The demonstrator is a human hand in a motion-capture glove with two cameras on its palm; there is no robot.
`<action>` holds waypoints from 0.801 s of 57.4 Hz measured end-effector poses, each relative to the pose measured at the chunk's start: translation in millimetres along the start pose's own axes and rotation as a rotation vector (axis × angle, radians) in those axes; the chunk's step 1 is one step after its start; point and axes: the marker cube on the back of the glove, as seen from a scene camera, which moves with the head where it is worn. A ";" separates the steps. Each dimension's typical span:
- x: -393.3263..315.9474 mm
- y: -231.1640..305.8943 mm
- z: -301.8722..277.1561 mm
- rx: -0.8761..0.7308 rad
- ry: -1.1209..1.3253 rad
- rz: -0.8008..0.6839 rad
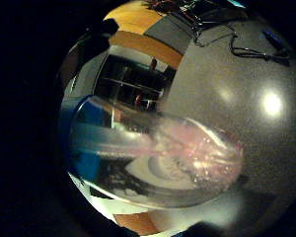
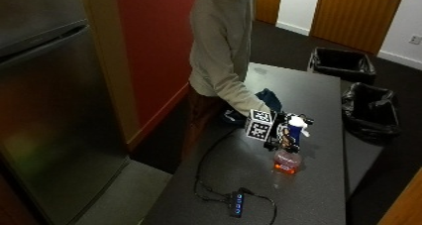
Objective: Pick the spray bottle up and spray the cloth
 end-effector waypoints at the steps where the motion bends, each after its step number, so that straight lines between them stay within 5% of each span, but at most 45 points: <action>1: 0.3 -0.9 0.7 0.001 0.001 0.003; 25: -0.6 -29.9 17.7 -0.023 0.085 -0.003; 46: -41.2 -44.9 31.9 -0.390 0.176 -0.162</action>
